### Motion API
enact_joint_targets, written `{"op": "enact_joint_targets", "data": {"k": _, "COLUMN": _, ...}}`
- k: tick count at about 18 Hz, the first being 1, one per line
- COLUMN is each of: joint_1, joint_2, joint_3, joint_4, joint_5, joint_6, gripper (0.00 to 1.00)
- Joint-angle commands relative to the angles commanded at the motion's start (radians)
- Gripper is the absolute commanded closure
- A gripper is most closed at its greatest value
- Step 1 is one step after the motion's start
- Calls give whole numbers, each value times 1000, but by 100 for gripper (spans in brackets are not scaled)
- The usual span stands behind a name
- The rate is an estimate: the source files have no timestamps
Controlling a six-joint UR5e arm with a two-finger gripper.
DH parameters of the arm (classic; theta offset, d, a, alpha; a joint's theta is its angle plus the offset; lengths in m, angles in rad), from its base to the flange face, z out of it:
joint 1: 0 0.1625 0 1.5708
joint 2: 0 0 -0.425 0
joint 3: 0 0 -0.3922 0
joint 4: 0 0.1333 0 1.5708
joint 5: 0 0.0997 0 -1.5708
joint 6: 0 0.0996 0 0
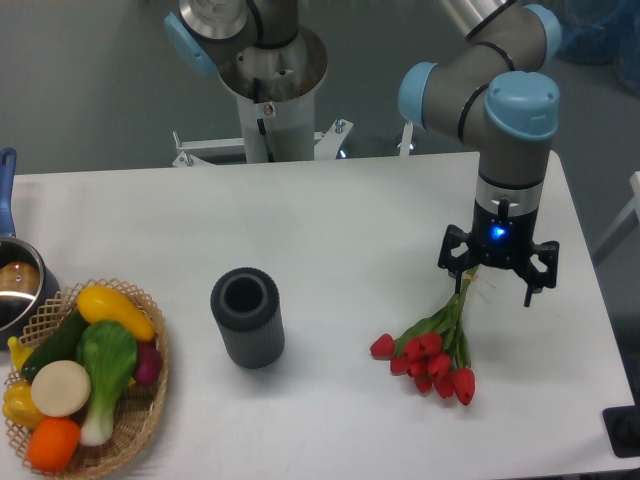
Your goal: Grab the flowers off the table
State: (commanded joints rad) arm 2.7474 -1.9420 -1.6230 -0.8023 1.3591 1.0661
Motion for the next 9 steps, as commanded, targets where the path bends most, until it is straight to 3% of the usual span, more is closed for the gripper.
{"op": "enact_joint_targets", "data": {"k": 9, "joint_1": -12, "joint_2": 0, "joint_3": -17, "joint_4": 5, "joint_5": 0, "joint_6": 2, "gripper": 0}}
